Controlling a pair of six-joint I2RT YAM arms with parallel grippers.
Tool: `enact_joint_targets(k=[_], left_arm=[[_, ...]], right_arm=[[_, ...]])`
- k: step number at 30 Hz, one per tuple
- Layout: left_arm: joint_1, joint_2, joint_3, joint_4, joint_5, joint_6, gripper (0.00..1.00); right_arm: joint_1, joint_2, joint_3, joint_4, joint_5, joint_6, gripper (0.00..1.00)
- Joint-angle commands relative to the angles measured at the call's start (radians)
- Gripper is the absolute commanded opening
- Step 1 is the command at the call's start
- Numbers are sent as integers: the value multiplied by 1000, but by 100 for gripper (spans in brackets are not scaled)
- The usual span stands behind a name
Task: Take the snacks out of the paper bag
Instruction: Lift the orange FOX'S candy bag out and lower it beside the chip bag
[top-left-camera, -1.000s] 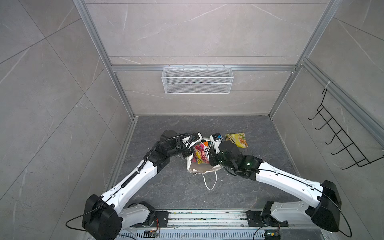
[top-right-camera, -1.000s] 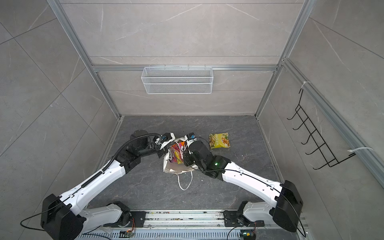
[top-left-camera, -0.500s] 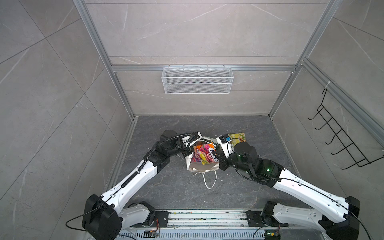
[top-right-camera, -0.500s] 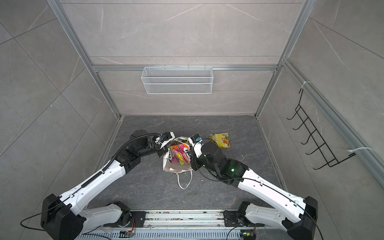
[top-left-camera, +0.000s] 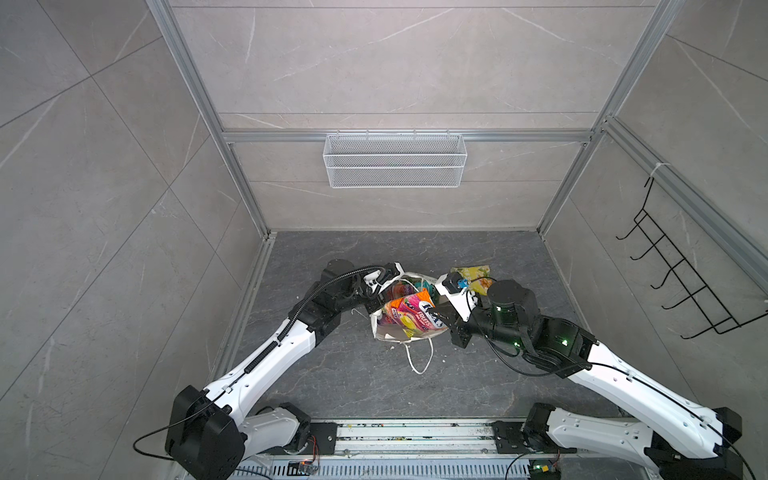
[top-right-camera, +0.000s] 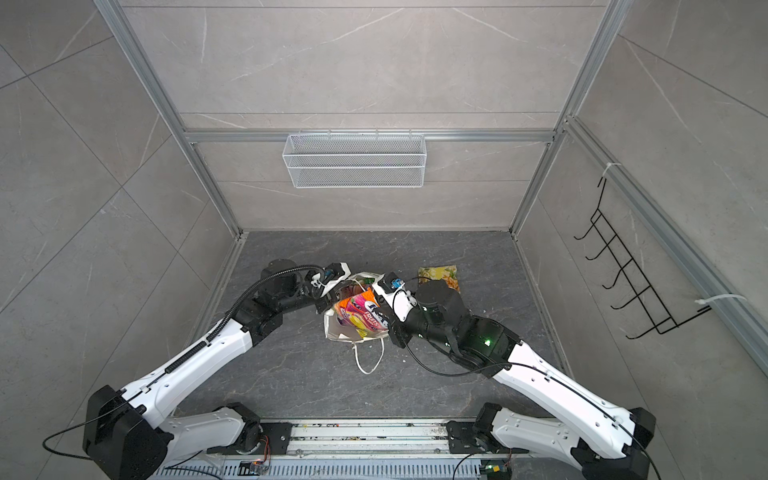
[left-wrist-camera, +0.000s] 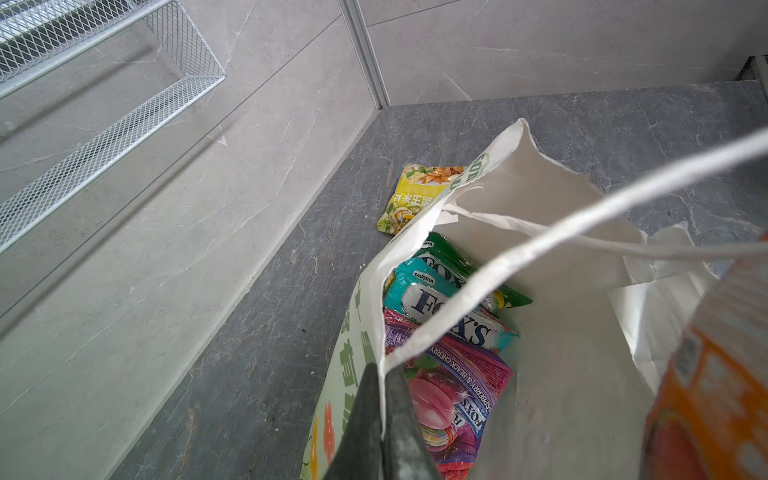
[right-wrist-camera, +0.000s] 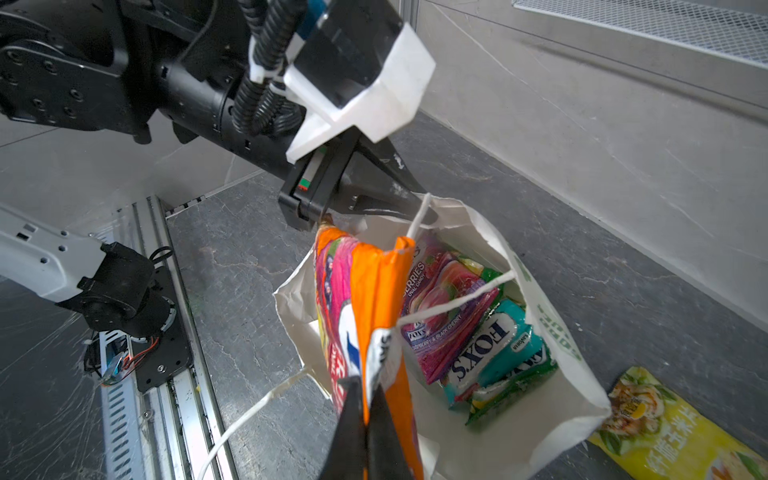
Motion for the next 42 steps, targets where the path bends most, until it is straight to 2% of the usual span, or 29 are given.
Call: enact_joint_targets(k=[1, 6, 16, 19, 20, 23, 25, 27, 30, 33, 42], left_arm=[[-9, -5, 29, 76, 4, -16, 0], [-8, -12, 17, 86, 2, -11, 0], [-9, -26, -1, 95, 14, -1, 0], [-9, -37, -12, 101, 23, 6, 0], [-8, -40, -18, 107, 28, 8, 0], [-8, -49, -33, 127, 41, 16, 0], [-8, -56, -40, 133, 52, 24, 0], [-9, -65, -49, 143, 61, 32, 0], [-9, -77, -51, 148, 69, 38, 0], [-9, -94, -50, 143, 88, 41, 0], [-11, -129, -81, 142, 112, 28, 0]], right_arm=[[5, -44, 45, 37, -34, -35, 0], [3, -91, 101, -20, -30, -27, 0], [-7, -246, 202, -125, 133, 14, 0], [-6, -262, 231, -161, 307, 40, 0], [-7, -256, 242, -178, 422, 60, 0], [-6, -220, 266, -225, 661, 87, 0], [-10, -178, 288, -265, 746, 92, 0], [-33, -150, 292, -271, 773, 100, 0], [-172, -93, 310, -287, 681, 132, 0], [-387, 6, 346, -336, 435, 184, 0], [-842, 305, 395, -333, -156, 192, 0]])
